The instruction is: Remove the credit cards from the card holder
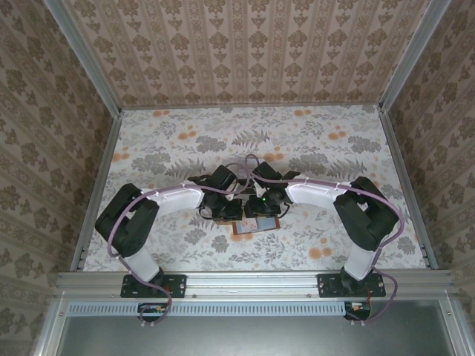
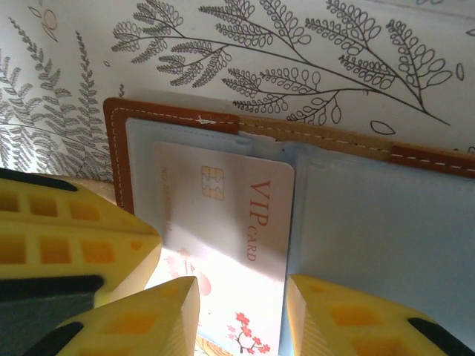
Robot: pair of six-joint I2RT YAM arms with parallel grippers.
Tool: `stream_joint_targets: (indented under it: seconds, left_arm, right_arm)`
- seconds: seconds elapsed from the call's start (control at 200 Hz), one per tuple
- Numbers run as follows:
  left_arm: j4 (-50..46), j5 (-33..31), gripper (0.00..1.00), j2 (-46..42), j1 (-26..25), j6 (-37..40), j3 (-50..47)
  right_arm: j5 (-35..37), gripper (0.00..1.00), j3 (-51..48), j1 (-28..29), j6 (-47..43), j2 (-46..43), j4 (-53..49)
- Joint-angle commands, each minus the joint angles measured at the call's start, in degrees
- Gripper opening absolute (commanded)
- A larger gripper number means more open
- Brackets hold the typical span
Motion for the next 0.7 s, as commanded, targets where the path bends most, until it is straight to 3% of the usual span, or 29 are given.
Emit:
stream_joint_targets:
  seconds: [0.0,0.695]
  left_arm:
    - [-1.02,0.65,0.07,1.05,-0.17,0.43,0.26]
    - [-4.13,-1.97,0.05,3.05,0.58,2.32,0.14]
  right_arm:
    - [-0.54,0.38,-0.43,-0.16,-1.04,1.45,-0.17]
    - [-12.39,0.27,-6.93,-3.72,4.16,-4.58,11.09]
